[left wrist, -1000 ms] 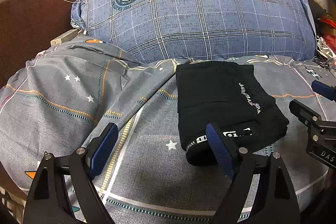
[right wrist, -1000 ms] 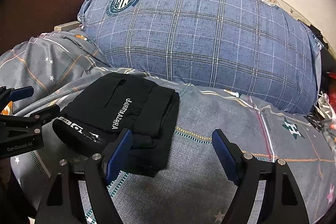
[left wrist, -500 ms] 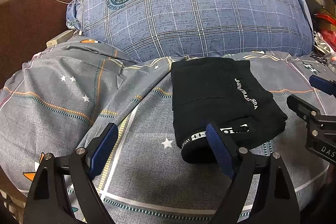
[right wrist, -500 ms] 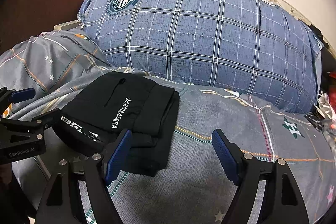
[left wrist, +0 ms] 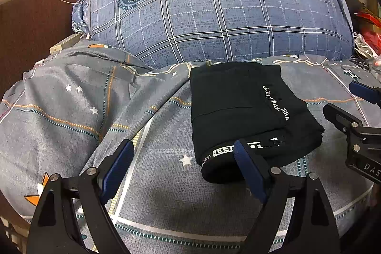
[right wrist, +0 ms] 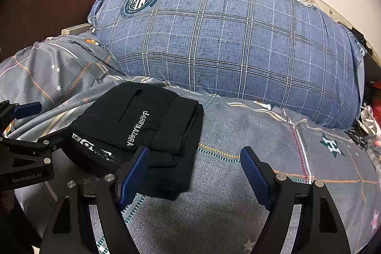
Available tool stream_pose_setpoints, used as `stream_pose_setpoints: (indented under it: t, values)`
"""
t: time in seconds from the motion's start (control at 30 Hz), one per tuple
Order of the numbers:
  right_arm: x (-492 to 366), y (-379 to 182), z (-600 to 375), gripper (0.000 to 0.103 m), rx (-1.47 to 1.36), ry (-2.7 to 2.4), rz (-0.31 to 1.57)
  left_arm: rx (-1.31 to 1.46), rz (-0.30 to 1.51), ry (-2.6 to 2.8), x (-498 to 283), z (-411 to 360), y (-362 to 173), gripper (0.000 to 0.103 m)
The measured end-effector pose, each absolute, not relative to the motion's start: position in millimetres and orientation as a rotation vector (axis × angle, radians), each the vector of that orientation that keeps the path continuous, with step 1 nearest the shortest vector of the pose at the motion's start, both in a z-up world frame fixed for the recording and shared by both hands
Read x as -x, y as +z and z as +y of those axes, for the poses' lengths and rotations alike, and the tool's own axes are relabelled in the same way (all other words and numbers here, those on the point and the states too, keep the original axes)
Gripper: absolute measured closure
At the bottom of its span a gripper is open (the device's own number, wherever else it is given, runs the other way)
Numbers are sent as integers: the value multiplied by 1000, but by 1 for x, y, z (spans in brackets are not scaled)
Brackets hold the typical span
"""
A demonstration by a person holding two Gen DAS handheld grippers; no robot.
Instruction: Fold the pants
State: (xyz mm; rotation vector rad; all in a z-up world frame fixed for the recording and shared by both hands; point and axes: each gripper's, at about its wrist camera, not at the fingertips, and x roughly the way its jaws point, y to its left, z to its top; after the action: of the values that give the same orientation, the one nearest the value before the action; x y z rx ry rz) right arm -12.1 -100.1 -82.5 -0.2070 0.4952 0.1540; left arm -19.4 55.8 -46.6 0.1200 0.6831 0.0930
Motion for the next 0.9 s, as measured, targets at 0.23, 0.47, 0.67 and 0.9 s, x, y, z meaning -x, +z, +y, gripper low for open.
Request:
stream_pose_setpoints:
  t: [0.23, 0.47, 0.67, 0.9]
  values:
    - [12, -82, -99, 23, 210, 155, 494, -114, 685, 94, 18, 56, -47, 17]
    - [12, -82, -100, 23, 208, 155, 493, -104, 690, 81, 18, 56, -48, 17]
    - [12, -81, -100, 23, 206, 155, 492, -108, 689, 83, 18, 55, -48, 17]
    - [13, -81, -99, 23, 204, 153, 493, -103, 691, 88, 18, 56, -49, 17]
